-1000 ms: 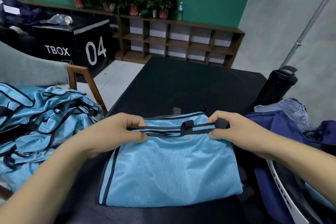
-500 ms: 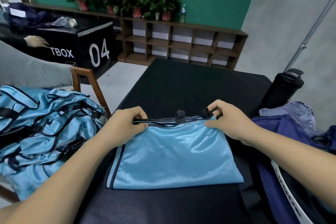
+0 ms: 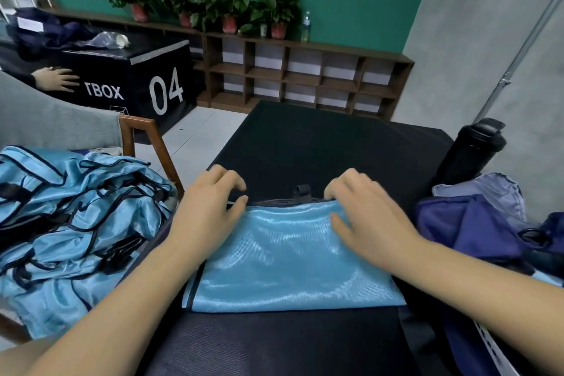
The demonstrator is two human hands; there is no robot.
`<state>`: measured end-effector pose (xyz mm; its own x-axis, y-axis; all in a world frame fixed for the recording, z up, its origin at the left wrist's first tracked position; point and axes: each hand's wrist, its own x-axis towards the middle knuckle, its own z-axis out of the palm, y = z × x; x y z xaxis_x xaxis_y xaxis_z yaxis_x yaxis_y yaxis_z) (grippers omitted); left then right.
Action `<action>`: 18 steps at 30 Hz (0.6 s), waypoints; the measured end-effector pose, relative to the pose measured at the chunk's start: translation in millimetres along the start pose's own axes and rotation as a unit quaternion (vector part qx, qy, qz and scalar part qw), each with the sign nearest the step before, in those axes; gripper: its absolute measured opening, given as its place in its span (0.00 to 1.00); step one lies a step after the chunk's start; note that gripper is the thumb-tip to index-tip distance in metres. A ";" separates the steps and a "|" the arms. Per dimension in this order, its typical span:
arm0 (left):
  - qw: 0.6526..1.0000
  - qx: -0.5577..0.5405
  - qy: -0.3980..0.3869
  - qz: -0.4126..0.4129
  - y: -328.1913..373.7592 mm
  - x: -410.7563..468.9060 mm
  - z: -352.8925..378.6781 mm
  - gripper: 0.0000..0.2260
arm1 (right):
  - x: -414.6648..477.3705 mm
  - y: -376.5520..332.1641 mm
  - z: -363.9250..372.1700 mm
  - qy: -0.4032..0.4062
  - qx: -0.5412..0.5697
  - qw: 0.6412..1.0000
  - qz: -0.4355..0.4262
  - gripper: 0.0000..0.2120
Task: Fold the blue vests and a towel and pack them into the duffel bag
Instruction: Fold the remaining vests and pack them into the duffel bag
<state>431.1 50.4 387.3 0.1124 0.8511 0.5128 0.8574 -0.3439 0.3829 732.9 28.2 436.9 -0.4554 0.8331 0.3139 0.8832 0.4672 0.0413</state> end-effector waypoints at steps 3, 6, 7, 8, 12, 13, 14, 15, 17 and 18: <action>0.996 -0.032 -0.067 0.056 20.7 -11.3 4.4 0.05 | -10.4 -15.9 13.7 -0.087 0.014 0.995 -0.040 0.11; 0.982 -0.040 -0.169 0.072 27.7 -25.6 20.0 0.11 | -16.1 -16.0 30.6 -0.119 -0.007 0.991 -0.056 0.16; 0.977 -0.030 -0.199 0.072 27.2 -29.3 24.7 0.17 | -17.5 -12.8 36.2 -0.119 -0.014 0.991 -0.053 0.19; 0.973 -0.013 -0.221 0.070 26.9 -31.8 27.7 0.23 | -18.4 -9.4 41.7 -0.116 -0.025 0.992 -0.044 0.22; 0.965 0.032 -0.255 0.056 23.9 -33.2 30.3 0.36 | -22.1 1.6 58.5 -0.142 -0.054 0.988 -0.010 0.32; 0.963 0.041 -0.259 0.054 23.8 -32.8 30.0 0.37 | -23.0 3.5 61.5 -0.154 -0.049 0.987 0.000 0.33; 0.962 0.049 -0.265 0.048 23.2 -32.4 29.6 0.36 | -23.5 5.7 64.8 -0.160 -0.039 0.986 0.012 0.33; 0.960 0.058 -0.271 0.039 22.5 -31.4 28.5 0.36 | -23.4 7.8 67.0 -0.165 -0.025 0.986 0.023 0.34; 0.955 0.077 -0.286 0.016 19.0 -28.9 25.1 0.34 | -22.0 10.8 69.4 -0.174 0.010 0.984 0.038 0.34; 0.952 0.084 -0.293 0.006 16.1 -27.5 23.3 0.34 | -21.5 11.9 70.5 -0.175 0.028 0.983 0.043 0.34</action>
<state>453.4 30.8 361.4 0.3404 0.9401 -0.0190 0.9175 -0.3277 0.2255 745.3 36.7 363.8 -0.3981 0.9168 -0.0321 0.9173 0.3974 -0.0256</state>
